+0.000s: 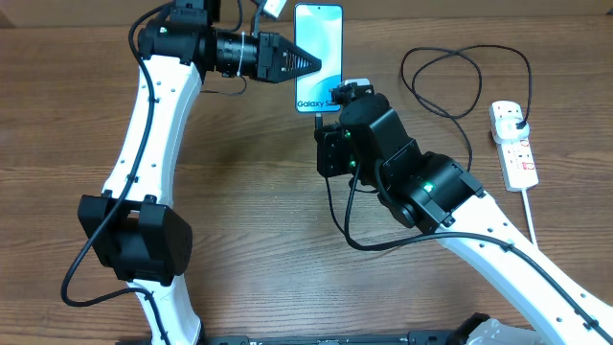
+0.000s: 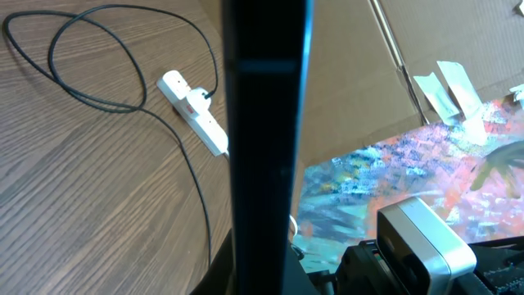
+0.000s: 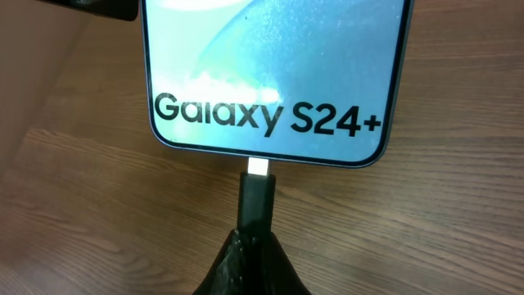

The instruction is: Plug charger to phone and switch on socket

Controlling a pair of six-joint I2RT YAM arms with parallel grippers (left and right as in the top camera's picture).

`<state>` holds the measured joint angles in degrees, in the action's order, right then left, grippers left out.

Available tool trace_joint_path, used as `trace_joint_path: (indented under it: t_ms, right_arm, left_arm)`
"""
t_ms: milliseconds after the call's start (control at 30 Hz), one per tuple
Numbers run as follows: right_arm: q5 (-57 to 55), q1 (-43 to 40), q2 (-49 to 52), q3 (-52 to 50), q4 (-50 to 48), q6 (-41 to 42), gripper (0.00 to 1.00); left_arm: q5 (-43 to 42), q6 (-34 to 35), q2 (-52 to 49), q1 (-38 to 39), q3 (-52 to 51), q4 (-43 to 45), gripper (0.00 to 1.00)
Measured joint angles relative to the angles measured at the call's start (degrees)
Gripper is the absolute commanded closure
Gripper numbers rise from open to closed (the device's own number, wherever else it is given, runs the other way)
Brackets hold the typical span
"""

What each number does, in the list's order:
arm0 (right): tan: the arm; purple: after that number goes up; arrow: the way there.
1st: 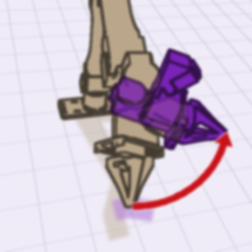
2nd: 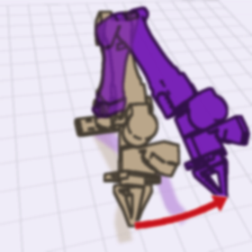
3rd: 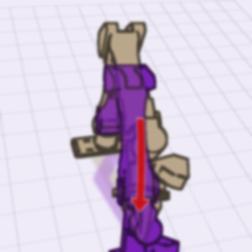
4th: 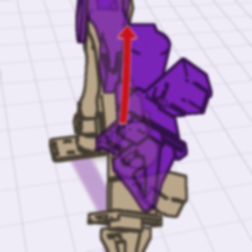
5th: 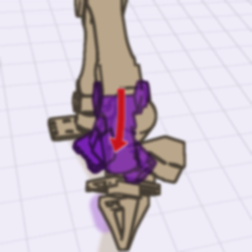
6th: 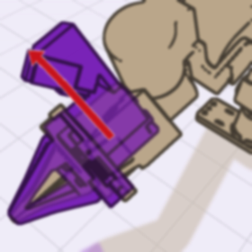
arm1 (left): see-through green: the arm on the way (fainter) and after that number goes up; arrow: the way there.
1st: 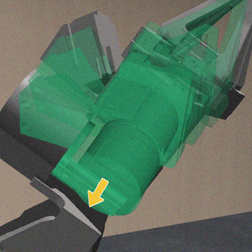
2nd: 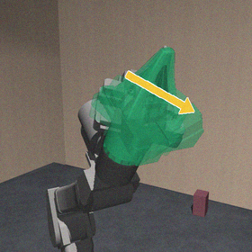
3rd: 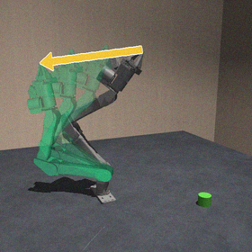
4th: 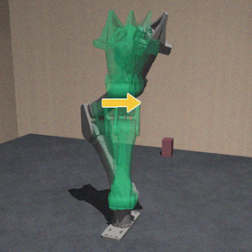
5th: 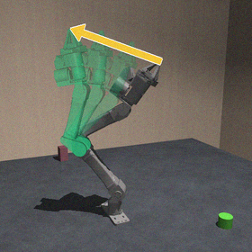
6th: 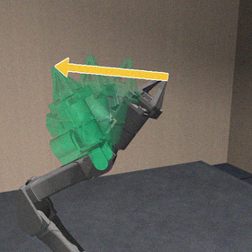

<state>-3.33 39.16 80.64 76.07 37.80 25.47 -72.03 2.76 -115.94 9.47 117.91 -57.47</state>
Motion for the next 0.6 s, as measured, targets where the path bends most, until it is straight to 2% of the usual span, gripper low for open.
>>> trace_joint_path:
  t_ms: [433, 600]
  right_arm:
    - [0.35, 0.0, 0.0, 0.0, -0.15, 0.02, 0.96]
    - [-1.16, -0.09, 0.02, 0.33, -3.26, 0.02, 0.96]
  left_arm:
    - [-3.13, 0.04, 0.0, -0.13, 0.17, -0.39, 0.96]
    - [-3.08, 0.02, -0.09, 0.7, 0.2, -1.51, 0.96]
